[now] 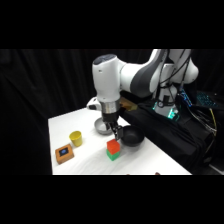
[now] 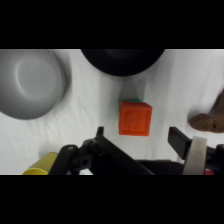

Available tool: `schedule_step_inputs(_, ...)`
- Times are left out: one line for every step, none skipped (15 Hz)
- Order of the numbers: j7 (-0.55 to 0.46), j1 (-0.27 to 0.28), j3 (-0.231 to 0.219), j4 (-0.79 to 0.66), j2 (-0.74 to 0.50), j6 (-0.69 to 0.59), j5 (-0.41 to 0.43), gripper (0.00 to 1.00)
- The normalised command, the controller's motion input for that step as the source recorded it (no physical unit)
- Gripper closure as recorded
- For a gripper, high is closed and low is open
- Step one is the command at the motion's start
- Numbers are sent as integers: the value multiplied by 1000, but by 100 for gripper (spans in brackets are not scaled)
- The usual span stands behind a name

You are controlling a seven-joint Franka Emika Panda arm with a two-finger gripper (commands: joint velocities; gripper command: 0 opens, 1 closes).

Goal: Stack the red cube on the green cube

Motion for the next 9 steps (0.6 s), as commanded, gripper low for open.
schedule_step_inputs(82, -4, 11, -55, -291, -200, -22, 0)
schedule_step_inputs(50, -21, 21, -48, -282, -186, 21, 0)
schedule_step_inputs(43, -30, 22, -41, -268, -166, 35, 0)
schedule_step_inputs(21, -41, 25, -32, -262, -163, 62, 0)
schedule_step_inputs(20, -44, 25, -29, -255, -153, 63, 0)
schedule_step_inputs(25, -44, 26, -25, -244, -138, 64, 0)
schedule_step_inputs(25, -45, 28, -15, -225, -140, 72, 0)
schedule_step_inputs(15, -49, 32, 2, -202, -143, 105, 0)
schedule_step_inputs(16, -48, 33, 16, -183, -157, 110, 0)
